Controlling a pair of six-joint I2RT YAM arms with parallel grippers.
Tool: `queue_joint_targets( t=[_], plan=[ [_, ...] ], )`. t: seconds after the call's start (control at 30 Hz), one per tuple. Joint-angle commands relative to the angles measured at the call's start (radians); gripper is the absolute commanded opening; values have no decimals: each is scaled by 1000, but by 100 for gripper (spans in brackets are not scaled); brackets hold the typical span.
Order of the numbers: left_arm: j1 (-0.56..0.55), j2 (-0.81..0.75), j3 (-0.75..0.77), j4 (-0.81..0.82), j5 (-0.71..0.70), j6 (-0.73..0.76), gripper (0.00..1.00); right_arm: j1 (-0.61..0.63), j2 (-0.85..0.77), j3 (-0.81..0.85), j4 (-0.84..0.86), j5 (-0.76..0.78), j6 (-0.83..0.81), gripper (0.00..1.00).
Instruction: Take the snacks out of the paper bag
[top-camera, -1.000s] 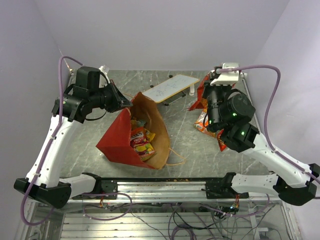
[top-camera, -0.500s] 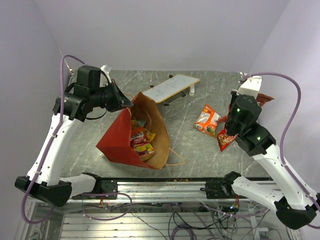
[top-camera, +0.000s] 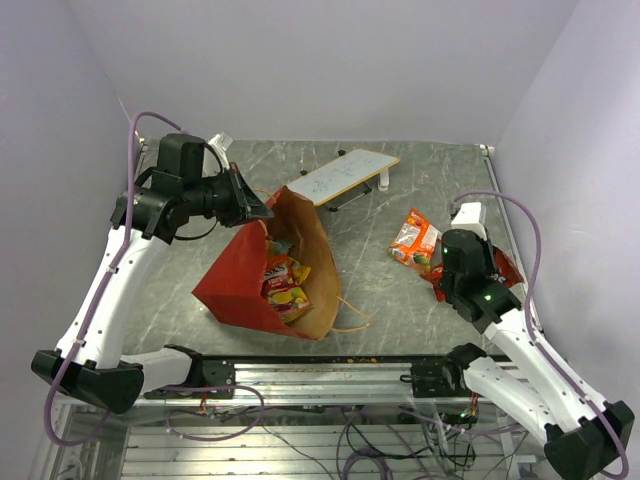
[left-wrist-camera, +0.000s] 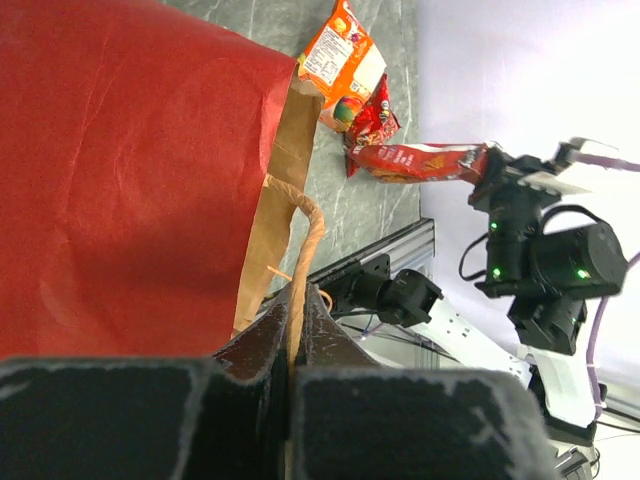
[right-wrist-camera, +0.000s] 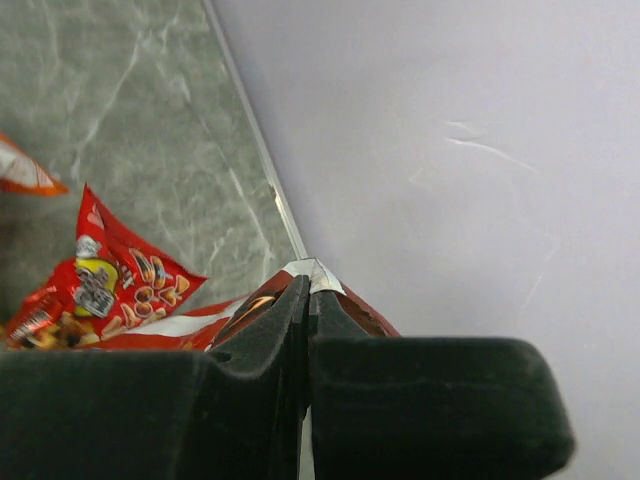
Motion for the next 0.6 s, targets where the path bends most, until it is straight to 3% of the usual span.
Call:
queue_joint_targets(
  t=[0.0,0.17,0.37,0.57],
  plan=[
    [7,-14,3,-2,56,38,7,-50,39,-37,105,-95,-59,0],
    [7,8,46,-24,67,53,7,-76,238,18,257,-257,-18,0],
    [9,-13,22,-19,71,56,7,-79,557,179,272,-388,127,0],
    [9,-47,-15,5,80,15,7,-93,720,214,274,-472,290,0]
  ],
)
